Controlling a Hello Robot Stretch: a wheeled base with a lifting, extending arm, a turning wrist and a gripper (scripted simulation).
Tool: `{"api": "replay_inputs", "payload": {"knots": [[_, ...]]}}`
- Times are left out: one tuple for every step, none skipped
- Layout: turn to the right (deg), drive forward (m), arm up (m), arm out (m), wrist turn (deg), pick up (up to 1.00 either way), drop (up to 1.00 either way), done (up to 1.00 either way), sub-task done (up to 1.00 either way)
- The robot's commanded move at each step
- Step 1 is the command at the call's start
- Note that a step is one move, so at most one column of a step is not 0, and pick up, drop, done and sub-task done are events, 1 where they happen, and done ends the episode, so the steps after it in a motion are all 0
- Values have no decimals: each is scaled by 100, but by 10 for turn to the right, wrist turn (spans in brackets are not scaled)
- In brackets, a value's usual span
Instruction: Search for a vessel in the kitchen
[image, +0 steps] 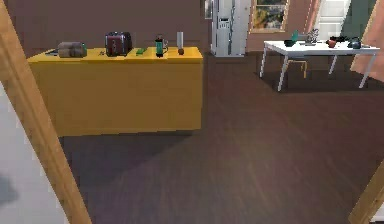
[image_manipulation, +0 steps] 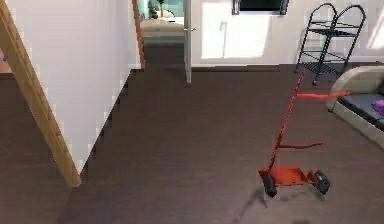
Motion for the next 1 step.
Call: {"api": "replay_inputs", "payload": {"knots": [[0, 60, 0, 0, 0, 0, 0, 0, 0]]}}
